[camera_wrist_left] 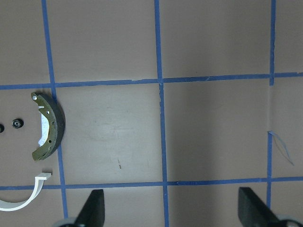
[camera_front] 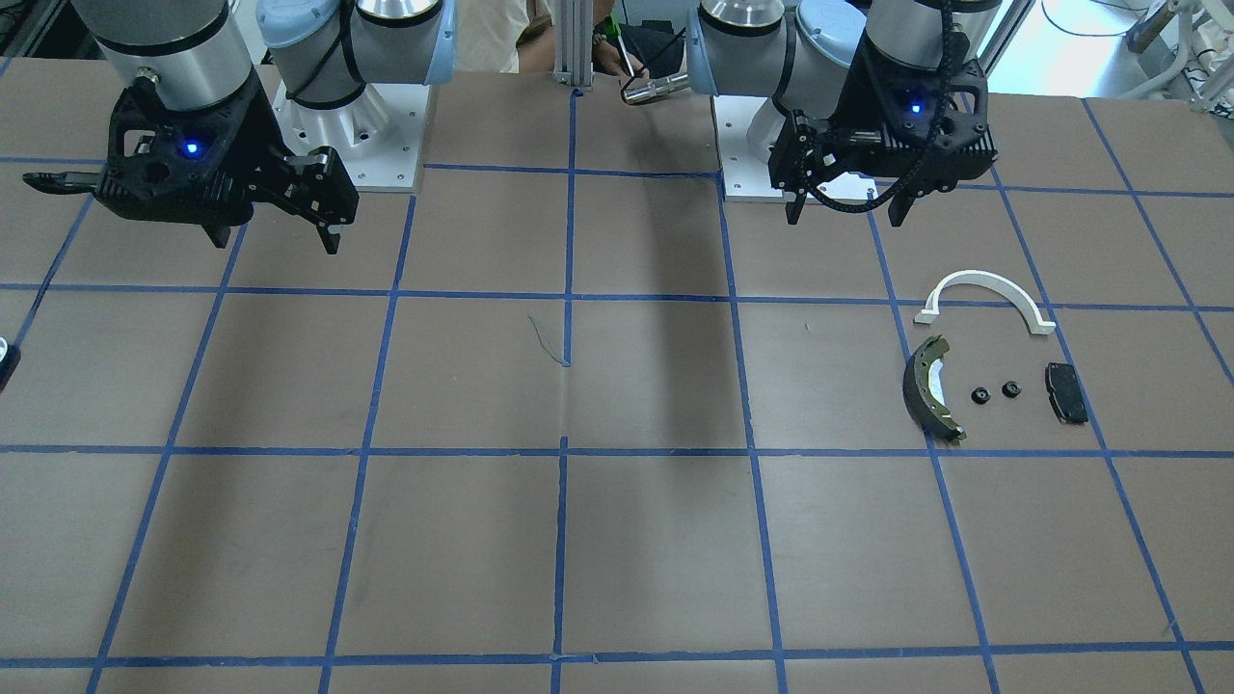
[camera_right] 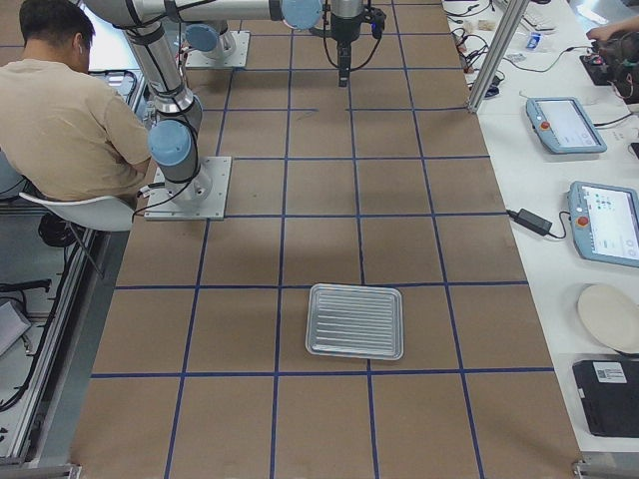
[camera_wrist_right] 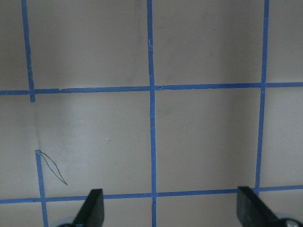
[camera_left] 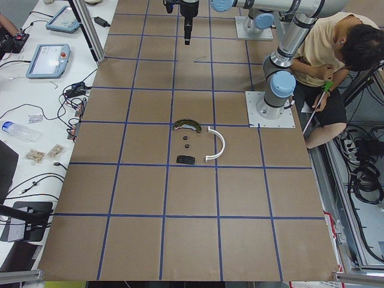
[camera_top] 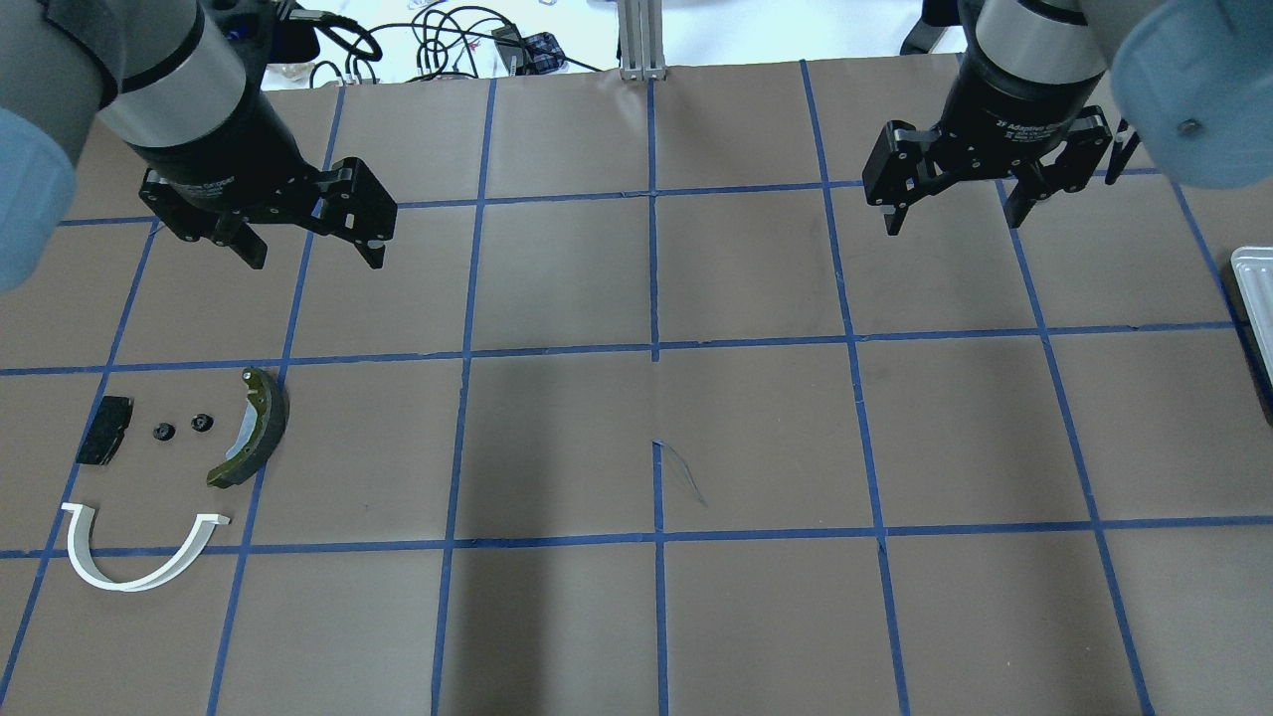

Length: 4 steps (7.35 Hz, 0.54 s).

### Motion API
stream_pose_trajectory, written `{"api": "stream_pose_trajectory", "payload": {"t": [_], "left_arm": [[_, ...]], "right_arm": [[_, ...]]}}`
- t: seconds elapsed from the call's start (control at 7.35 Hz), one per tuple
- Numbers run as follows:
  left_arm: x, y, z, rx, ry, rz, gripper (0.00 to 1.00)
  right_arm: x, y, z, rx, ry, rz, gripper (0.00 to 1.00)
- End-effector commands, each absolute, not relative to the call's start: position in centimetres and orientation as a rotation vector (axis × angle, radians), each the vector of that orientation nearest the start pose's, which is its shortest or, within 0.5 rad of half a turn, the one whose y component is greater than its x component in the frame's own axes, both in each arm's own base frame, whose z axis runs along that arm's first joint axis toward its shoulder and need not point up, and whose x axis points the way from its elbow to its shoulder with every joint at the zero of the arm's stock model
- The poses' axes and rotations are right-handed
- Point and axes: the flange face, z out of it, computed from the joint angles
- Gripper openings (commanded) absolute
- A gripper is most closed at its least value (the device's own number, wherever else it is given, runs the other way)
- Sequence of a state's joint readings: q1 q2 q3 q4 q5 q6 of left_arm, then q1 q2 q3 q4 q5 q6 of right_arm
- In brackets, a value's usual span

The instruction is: Place bearing gear from tray to pile

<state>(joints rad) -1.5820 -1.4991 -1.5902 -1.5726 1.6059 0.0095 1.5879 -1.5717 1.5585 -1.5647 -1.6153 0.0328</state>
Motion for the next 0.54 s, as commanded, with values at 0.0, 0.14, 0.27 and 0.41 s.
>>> {"api": "stream_pose_trajectory", "payload": {"t": [0.0, 0.14, 0.27, 0.41], "left_arm": [[-13.63, -47.03, 51.41, -0.082, 3.106, -0.081, 1.00], [-13.64, -47.02, 51.27, -0.085, 3.108, -0.069, 1.00], [-13.70, -46.95, 51.03, -0.080, 3.106, -0.069, 1.00], [-13.72, -46.99, 50.76, -0.082, 3.108, -0.064, 1.00]], "right_arm": [[13.81, -48.98, 49.57, 0.027, 3.184, -0.019, 1.00], [13.47, -49.17, 49.39, 0.042, 3.173, -0.018, 1.00], [13.15, -49.18, 49.41, 0.075, 3.167, -0.013, 1.00], [13.07, -49.17, 49.38, 0.087, 3.166, -0.008, 1.00]]}}
